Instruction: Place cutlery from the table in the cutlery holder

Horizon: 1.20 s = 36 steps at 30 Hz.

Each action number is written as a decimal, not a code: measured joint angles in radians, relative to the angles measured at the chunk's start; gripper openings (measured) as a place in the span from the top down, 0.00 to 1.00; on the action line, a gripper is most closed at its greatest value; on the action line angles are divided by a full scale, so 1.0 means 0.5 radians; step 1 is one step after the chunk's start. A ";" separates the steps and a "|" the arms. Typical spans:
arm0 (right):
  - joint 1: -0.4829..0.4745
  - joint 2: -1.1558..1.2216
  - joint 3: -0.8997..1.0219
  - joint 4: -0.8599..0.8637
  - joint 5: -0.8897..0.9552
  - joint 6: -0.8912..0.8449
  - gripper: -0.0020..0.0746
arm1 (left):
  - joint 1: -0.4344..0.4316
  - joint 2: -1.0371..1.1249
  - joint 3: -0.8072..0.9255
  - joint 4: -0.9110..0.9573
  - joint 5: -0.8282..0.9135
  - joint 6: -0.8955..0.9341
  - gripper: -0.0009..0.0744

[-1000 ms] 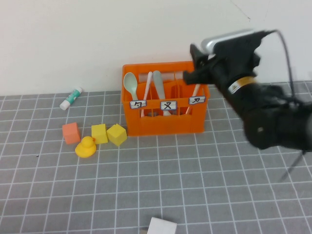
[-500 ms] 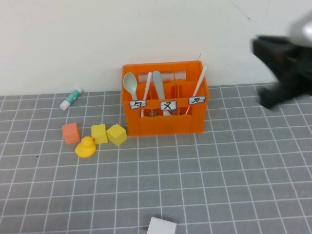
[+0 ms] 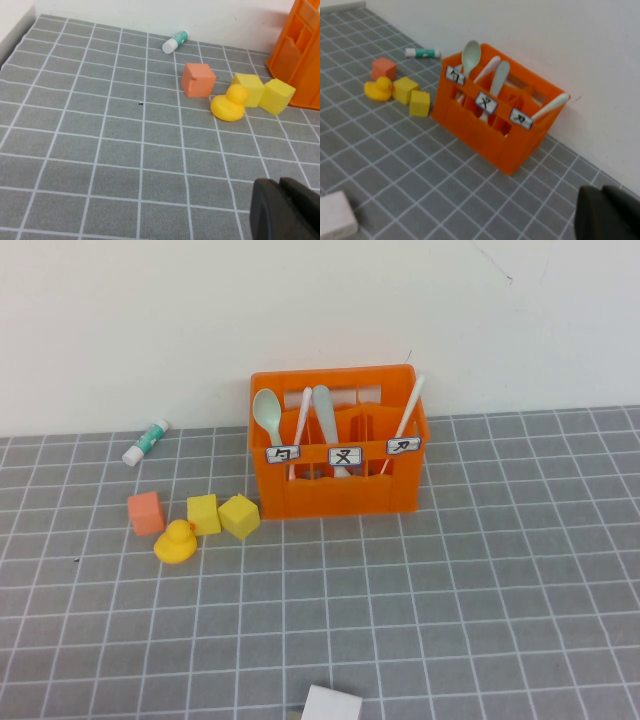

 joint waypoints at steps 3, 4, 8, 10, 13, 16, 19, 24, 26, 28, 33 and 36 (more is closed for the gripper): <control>0.000 -0.252 0.191 0.000 0.000 -0.019 0.98 | 0.000 0.000 0.000 0.000 0.000 0.000 0.99; 0.000 -0.341 0.253 0.000 0.000 -0.022 0.98 | 0.000 0.000 0.000 0.000 0.000 0.000 0.99; 0.000 -0.678 0.440 -0.003 0.010 -0.027 0.98 | 0.000 0.000 0.000 0.000 0.000 0.000 0.99; 0.000 -0.793 0.494 -0.008 0.021 -0.028 0.98 | 0.000 0.000 0.000 0.000 0.000 0.000 0.99; 0.000 -0.956 0.594 -0.038 0.030 0.022 0.98 | 0.000 0.000 0.000 0.000 0.000 0.000 0.99; -0.023 -1.033 0.748 -0.057 0.056 0.185 0.98 | 0.000 0.000 0.000 0.000 0.000 0.000 0.99; -0.164 -1.086 0.879 -0.081 0.095 0.234 0.98 | 0.000 0.000 0.000 0.000 0.000 0.000 0.99; -0.658 -1.157 1.053 -0.084 0.000 0.256 0.98 | 0.000 0.000 0.000 0.000 0.000 0.000 0.99; -0.830 -1.173 1.121 -0.084 -0.091 0.264 0.98 | 0.000 0.000 0.000 0.000 0.000 0.000 0.99; -0.966 -1.181 1.165 -0.084 -0.175 0.269 0.98 | 0.000 0.000 0.000 0.000 0.000 0.000 0.99; -1.050 -1.200 1.183 -0.115 -0.211 0.380 0.98 | 0.000 0.000 0.000 0.000 0.000 0.008 0.99; -1.050 -1.233 1.183 -0.241 -0.148 0.589 0.98 | 0.000 0.000 0.000 0.000 0.000 0.008 0.99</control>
